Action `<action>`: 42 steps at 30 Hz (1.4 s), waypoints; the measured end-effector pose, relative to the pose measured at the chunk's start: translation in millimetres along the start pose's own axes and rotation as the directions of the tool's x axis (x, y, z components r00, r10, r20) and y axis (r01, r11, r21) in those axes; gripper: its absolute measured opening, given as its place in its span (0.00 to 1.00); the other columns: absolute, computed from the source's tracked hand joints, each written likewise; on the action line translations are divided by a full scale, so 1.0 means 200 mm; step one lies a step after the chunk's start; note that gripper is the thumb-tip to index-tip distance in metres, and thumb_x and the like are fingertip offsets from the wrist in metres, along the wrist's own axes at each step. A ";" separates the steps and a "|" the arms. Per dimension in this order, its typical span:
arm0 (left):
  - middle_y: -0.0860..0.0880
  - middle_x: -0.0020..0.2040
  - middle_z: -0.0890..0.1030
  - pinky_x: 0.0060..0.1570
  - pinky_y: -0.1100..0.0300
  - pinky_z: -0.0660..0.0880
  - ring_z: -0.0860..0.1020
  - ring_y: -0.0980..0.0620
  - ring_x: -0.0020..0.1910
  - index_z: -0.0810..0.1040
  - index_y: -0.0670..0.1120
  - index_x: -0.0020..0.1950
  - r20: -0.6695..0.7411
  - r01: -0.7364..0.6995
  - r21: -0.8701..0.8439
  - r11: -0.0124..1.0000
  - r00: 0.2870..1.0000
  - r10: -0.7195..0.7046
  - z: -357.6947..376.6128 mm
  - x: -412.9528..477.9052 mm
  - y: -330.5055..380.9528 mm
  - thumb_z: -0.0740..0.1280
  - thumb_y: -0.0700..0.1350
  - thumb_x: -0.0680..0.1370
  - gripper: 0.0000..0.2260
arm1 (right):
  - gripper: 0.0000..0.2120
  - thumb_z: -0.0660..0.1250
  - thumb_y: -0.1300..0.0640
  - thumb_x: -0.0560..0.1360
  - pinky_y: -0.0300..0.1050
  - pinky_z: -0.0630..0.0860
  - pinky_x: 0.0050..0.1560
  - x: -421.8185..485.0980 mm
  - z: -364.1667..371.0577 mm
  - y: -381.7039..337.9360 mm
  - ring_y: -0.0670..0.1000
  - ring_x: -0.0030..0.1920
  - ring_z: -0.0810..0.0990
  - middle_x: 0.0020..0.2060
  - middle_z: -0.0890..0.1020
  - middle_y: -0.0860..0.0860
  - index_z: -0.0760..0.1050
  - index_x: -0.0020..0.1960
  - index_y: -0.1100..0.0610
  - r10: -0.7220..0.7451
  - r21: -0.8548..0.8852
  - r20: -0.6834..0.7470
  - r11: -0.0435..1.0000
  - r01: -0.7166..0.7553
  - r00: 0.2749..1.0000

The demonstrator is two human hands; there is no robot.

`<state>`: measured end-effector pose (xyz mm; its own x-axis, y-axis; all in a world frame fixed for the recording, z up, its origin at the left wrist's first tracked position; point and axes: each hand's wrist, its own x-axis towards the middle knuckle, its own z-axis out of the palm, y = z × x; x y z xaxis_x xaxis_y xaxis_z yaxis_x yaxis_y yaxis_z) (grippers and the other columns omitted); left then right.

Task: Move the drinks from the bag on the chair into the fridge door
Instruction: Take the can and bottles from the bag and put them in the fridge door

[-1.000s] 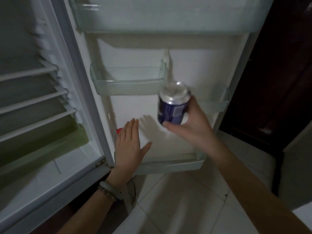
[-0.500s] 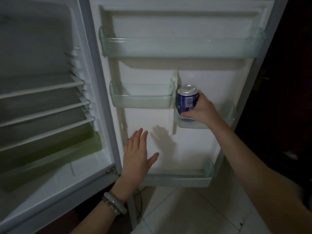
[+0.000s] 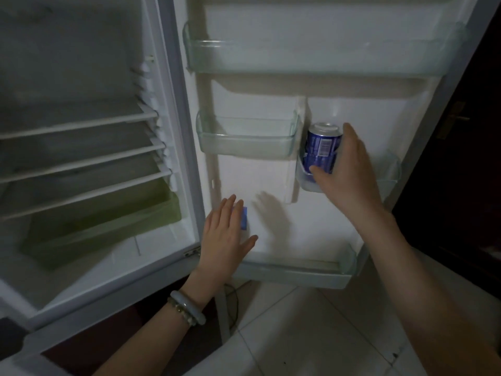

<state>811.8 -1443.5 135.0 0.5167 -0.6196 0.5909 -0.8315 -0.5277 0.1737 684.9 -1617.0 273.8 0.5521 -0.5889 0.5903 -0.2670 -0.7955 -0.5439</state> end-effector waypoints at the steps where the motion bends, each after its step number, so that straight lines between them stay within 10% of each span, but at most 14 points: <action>1: 0.39 0.67 0.72 0.61 0.44 0.70 0.71 0.39 0.65 0.70 0.39 0.66 -0.010 -0.007 0.023 1.000 1.000 0.007 -0.01 -0.01 0.00 0.73 0.52 0.68 0.32 | 0.39 0.72 0.58 0.68 0.50 0.67 0.61 -0.07 0.01 -0.03 0.60 0.64 0.68 0.67 0.68 0.61 0.56 0.73 0.60 -0.068 0.006 0.013 0.998 0.068 0.998; 8: 0.40 0.66 0.73 0.64 0.46 0.66 0.72 0.41 0.64 0.70 0.38 0.67 0.027 0.063 0.196 0.979 0.997 -0.069 -0.15 -0.21 -0.15 0.72 0.55 0.66 0.34 | 0.36 0.74 0.61 0.66 0.57 0.70 0.64 -0.48 0.40 -0.19 0.64 0.66 0.69 0.66 0.69 0.65 0.63 0.69 0.65 -0.323 -0.023 0.306 0.938 0.346 0.896; 20: 0.40 0.66 0.73 0.65 0.45 0.65 0.71 0.41 0.66 0.69 0.39 0.68 0.018 0.472 0.459 0.753 0.842 -0.539 -0.68 -1.09 -0.73 0.76 0.54 0.64 0.37 | 0.35 0.76 0.56 0.65 0.56 0.69 0.63 -1.03 1.04 -0.87 0.62 0.64 0.72 0.65 0.72 0.63 0.66 0.68 0.63 -0.677 0.256 0.547 0.695 0.672 0.492; 28: 0.43 0.76 0.56 0.73 0.48 0.49 0.54 0.44 0.75 0.53 0.43 0.75 -0.055 0.667 0.551 0.501 0.628 -0.776 -1.13 -1.83 -1.09 0.65 0.58 0.75 0.37 | 0.37 0.78 0.56 0.63 0.55 0.71 0.60 -1.60 1.35 -1.55 0.61 0.63 0.73 0.64 0.74 0.63 0.67 0.67 0.62 -0.799 0.467 0.547 0.540 0.700 0.251; 42: 0.41 0.64 0.75 0.64 0.44 0.66 0.72 0.41 0.64 0.71 0.42 0.66 -0.137 0.807 0.553 0.207 0.334 -0.933 -1.56 -2.88 -1.59 0.74 0.54 0.67 0.32 | 0.33 0.75 0.58 0.67 0.53 0.67 0.64 -2.44 1.87 -2.34 0.61 0.66 0.70 0.65 0.72 0.61 0.66 0.69 0.61 -0.863 0.711 0.498 0.353 0.608 -0.082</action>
<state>714.9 -737.2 -14.7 0.9200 0.3650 0.1428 0.3574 -0.9308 0.0770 836.1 -903.4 17.4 0.5786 0.8062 0.1235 0.8033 -0.5371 -0.2572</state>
